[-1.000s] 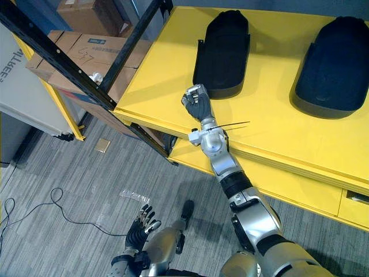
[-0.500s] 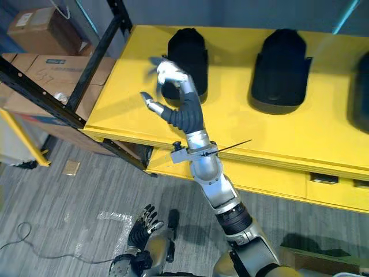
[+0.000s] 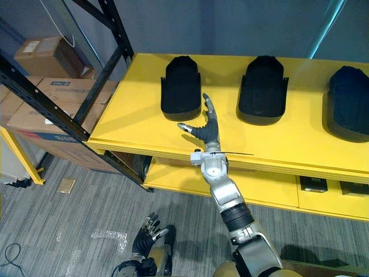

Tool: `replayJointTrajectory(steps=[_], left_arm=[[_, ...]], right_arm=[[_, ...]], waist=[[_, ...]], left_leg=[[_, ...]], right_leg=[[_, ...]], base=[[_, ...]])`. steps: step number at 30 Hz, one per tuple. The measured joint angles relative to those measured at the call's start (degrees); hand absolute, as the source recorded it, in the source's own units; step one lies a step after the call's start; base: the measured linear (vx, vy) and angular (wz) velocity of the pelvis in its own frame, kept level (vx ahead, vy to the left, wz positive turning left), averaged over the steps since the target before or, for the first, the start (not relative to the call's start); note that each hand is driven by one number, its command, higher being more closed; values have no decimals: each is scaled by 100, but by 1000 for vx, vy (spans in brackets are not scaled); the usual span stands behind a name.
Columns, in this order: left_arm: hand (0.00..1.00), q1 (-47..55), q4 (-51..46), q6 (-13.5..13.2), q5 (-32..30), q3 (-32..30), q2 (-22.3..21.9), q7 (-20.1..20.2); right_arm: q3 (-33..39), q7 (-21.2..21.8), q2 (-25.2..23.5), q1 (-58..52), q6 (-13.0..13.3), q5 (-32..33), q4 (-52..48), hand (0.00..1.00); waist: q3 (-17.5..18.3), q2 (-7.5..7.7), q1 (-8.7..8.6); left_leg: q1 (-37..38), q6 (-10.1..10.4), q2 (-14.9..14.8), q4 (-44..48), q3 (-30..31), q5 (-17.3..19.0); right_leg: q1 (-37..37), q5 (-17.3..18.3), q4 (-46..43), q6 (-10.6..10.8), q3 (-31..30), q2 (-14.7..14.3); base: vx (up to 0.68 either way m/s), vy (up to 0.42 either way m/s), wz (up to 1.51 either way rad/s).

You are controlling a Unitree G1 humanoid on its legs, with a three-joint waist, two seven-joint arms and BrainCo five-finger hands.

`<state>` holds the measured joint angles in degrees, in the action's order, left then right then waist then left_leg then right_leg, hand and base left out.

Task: Walk over and take plastic housings, then place them on the shelf

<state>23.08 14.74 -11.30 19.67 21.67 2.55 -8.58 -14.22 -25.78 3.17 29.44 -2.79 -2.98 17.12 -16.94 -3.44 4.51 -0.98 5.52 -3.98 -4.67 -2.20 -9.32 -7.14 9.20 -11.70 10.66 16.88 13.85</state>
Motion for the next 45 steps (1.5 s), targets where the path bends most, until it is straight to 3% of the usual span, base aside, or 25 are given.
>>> replayJointTrajectory(steps=[11,17,22,24,26,39,45], left_arm=[[0,-12,11,19,247,-12,112,21],[0,-59,1,20,260,-12,87,28],[0,-84,-47,49,299,-24,64,28],[0,-140,-77,96,308,-50,27,34],[0,-177,-170,141,462,-75,19,36],[0,-356,-160,172,544,-180,-72,-2],[0,-369,-150,147,679,-292,-72,38]], right_arm=[[275,97,63,229,-43,-129,655,0],[252,268,110,368,20,-131,832,0],[238,355,156,667,20,-233,917,0],[238,327,177,987,20,-247,1052,0],[249,313,238,1210,26,-248,1052,0],[500,220,662,1919,516,-444,1355,0],[405,493,654,1935,788,-438,1345,0]], waist=[[11,-35,17],[18,-73,50],[-59,-221,55],[-206,-347,99],[-362,-368,95],[-709,-414,140],[-758,-441,146]], left_leg=[[-115,19,-45,1,14,-42],[-114,25,66,2,76,-56],[-218,35,167,3,194,-119],[-287,45,166,3,231,-160],[-349,19,175,2,282,-182],[-715,14,272,4,496,-324],[-714,28,274,4,496,-337]], right_leg=[[213,45,-212,-51,-37,-19],[376,328,-695,-34,-9,159],[607,583,-1131,-22,40,320],[735,663,-1327,-52,46,342],[849,750,-1512,-70,64,373],[1151,845,-1761,-88,223,497],[1120,822,-1703,-60,220,484]], base=[[-35,-7,0],[-6,-17,7],[-26,-25,14],[-59,-45,10],[-42,-45,13],[-14,-15,11],[0,0,0]])
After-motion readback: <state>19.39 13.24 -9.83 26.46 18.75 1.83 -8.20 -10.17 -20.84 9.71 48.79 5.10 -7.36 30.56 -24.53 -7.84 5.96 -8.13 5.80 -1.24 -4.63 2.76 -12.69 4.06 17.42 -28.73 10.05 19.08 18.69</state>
